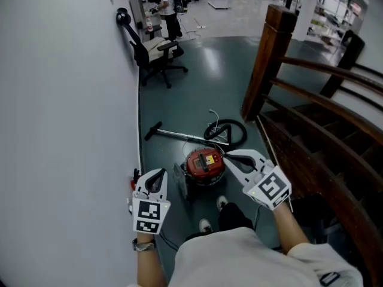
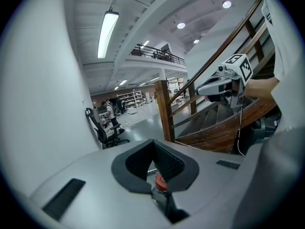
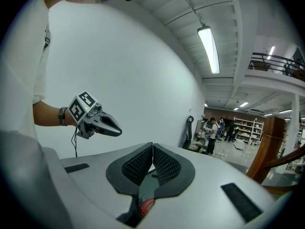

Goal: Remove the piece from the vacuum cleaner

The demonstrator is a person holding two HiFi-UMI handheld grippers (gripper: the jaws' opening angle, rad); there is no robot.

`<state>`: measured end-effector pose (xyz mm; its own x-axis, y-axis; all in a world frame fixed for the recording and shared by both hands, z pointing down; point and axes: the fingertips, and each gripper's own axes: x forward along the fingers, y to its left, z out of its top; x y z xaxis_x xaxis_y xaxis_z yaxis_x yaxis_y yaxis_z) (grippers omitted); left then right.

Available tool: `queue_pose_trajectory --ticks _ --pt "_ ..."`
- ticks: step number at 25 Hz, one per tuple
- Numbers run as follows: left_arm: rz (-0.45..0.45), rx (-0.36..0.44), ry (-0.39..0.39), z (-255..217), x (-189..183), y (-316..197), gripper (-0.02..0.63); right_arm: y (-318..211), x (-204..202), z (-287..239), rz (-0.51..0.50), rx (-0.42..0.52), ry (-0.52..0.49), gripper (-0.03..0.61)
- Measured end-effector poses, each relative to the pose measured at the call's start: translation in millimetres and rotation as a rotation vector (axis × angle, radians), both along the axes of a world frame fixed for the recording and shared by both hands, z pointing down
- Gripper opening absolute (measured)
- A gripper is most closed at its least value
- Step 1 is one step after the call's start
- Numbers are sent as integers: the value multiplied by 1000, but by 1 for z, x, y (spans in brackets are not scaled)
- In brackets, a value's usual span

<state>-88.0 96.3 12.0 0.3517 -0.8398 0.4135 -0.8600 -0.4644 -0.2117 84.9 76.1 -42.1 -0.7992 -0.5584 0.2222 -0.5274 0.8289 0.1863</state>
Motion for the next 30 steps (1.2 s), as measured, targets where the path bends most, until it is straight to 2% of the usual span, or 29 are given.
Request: queue_pose_trajectory --ticks 8,14,21,24,27,30 --pt "-28 -39 12 14 0 -22 2 -29 1 21 -7 -65 11 28" --pt "-87 -76 13 29 -11 -39 2 -58 -5 35 -19 -85 3 28" --pt "-116 -110 27 62 -21 -55 2 -76 -25 90 -100 -117 105 28" --pt "-127 -109 34 75 -27 -66 2 -85 -33 105 -103 -159 85 28" --pt "-135 -105 34 84 -31 -79 2 -98 -38 117 -77 -222 19 28" --pt "-136 -112 24 95 -30 -94 2 -114 -40 135 -62 -253 36 29"
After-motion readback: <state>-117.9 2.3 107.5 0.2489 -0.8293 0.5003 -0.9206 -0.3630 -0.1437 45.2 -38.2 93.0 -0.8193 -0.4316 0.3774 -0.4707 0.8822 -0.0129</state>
